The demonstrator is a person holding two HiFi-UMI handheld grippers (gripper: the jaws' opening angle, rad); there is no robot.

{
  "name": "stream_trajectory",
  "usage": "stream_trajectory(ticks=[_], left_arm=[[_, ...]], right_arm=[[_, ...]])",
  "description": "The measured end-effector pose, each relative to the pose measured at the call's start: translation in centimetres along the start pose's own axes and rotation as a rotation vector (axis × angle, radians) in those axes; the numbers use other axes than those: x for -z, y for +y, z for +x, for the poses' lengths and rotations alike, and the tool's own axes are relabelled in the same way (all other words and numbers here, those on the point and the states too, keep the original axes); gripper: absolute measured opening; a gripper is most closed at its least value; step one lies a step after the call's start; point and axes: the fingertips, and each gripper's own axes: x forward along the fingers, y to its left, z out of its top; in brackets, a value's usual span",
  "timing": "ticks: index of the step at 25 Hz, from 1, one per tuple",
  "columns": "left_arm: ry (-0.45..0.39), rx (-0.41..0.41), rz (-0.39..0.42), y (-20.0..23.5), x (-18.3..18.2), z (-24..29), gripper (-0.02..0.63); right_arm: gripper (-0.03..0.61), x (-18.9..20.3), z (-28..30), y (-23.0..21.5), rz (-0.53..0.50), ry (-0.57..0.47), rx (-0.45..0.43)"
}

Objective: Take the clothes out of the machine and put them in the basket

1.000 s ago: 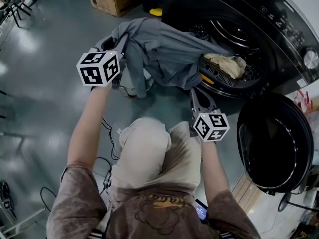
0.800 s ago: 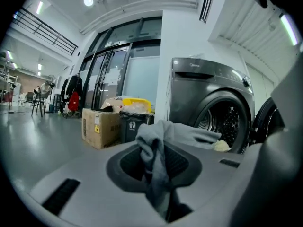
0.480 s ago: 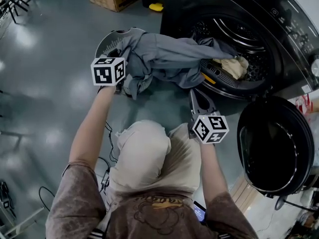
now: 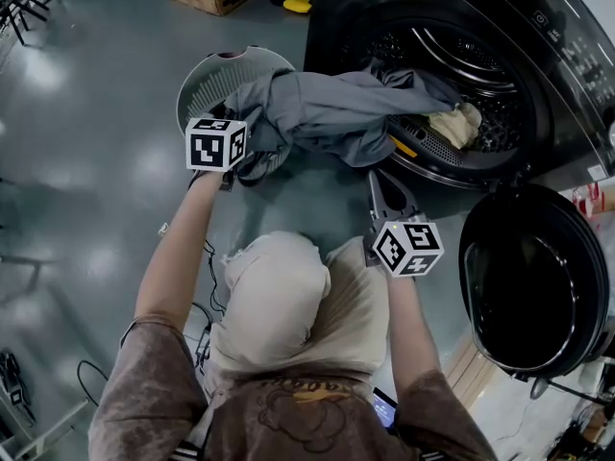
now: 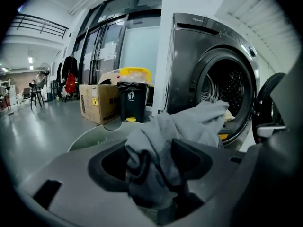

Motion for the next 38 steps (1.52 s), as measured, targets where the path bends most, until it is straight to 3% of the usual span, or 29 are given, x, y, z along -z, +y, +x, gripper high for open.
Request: stream_trajectory(ticks=[4,10,17,26,33,38], left_arm=[[0.019,-0.005,-0.009,0.8,0.6,-0.8,0.325],[-0.055,-0.010,-0.018,0.5,-1.0,-2.6,0.341],[-0.130,0.193,0.166,-9.6,-6.3,-1.1,0.399],[-0.141,0.430,0.425,-25.4,-9.0,3.9,0.436],[-0.117,0.421,0.634,-30.4,-10.3,9.3,0.466],[-0.040,0.390,0.653,-30.6,-10.1,13.4,0.485]], right_arm=[[-0.002,-0.1,0.1,0.0,0.004,-0.004,-0.004],[-0.003,-0.5,0.0,-0.1,0.000,-0.014,-0.007],[-0.003,-1.4,-1.5,-0.9,-0.001,-0.036,0.034],[-0.002,-1.5,-6.4,-4.8,0.012,-0.056,0.162],[-0.002,-0.8,-9.3,-7.9,0.038,-0.060,0.259],[-0.002,0.1,-10.3,-9.2,0.065,-0.056,0.298]])
